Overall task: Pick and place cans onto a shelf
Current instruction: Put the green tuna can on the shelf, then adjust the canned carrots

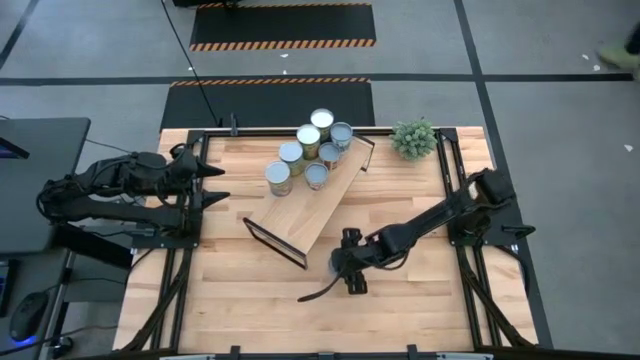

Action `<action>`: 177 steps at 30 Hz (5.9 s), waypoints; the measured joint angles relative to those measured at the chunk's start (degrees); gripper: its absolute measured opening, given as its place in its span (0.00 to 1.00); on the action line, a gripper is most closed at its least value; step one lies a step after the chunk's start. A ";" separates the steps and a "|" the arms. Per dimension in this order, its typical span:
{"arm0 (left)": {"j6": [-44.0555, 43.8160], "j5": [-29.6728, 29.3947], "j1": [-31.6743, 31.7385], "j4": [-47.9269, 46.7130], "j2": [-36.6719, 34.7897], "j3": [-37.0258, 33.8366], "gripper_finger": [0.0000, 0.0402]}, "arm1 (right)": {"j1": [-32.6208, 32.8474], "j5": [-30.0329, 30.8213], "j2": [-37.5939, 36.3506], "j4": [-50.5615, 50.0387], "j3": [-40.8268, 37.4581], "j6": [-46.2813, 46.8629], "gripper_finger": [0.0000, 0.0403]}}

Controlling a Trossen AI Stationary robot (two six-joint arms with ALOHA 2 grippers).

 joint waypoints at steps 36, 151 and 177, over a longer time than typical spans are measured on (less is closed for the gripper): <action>-0.08 -0.59 0.00 0.14 0.14 0.00 0.86 | -17.18 0.14 -5.94 -10.62 18.75 -21.42 0.74; -4.86 -1.33 0.00 -11.96 0.15 0.04 0.86 | -14.31 17.80 -6.55 -9.81 18.14 -11.32 0.86; -4.39 0.19 -0.04 -7.36 0.13 0.04 0.86 | -14.79 25.82 -11.45 -1.74 13.42 -17.38 0.86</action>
